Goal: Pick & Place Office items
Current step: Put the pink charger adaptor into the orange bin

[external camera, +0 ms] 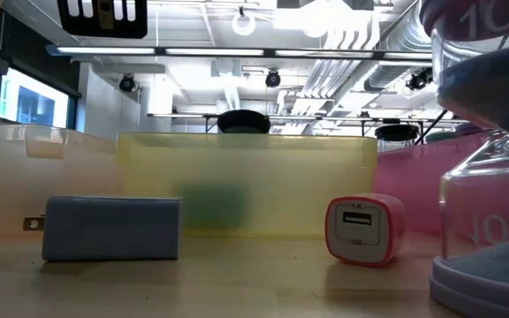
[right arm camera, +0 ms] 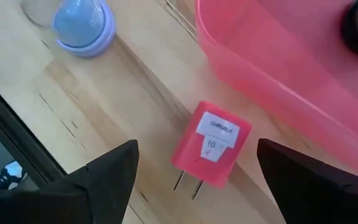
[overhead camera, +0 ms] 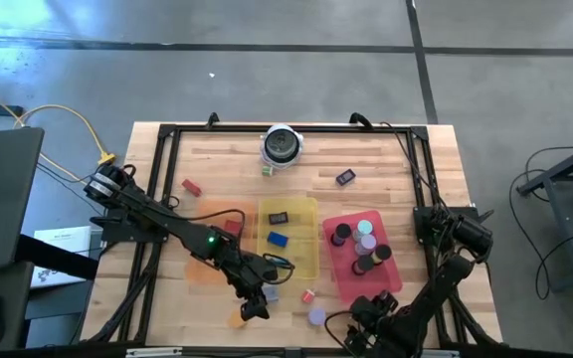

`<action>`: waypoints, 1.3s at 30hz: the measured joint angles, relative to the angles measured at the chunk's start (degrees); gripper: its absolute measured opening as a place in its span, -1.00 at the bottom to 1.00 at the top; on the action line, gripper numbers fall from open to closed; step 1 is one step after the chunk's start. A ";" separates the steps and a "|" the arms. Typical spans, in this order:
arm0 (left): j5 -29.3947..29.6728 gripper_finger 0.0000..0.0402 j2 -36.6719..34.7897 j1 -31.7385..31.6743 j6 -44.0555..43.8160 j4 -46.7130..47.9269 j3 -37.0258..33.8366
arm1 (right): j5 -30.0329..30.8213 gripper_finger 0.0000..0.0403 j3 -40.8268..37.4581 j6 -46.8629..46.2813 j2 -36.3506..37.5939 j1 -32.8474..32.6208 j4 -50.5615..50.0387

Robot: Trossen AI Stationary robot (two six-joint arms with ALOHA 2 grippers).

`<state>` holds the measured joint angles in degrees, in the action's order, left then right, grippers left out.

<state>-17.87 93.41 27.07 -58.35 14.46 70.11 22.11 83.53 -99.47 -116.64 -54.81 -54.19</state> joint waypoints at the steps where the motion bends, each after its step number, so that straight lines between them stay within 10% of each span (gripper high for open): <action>1: 0.03 0.13 0.00 0.00 0.00 -0.02 0.00 | 0.00 0.58 0.00 -0.32 0.00 0.08 0.01; 16: 1.68 0.13 0.00 0.00 0.95 -0.01 0.00 | -3.25 0.55 -1.11 -2.28 -3.11 0.84 0.20; 33: 4.81 0.13 0.00 0.00 1.44 -0.44 0.00 | -2.36 -0.25 -1.05 -0.72 -3.50 1.30 0.87; 39: 5.00 0.13 0.00 0.06 0.36 -1.02 0.00 | -2.54 -0.26 -1.05 0.37 -3.52 1.30 0.85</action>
<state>-12.87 93.41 27.13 -57.99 13.44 70.11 19.57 82.48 -99.10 -120.16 -53.52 -53.34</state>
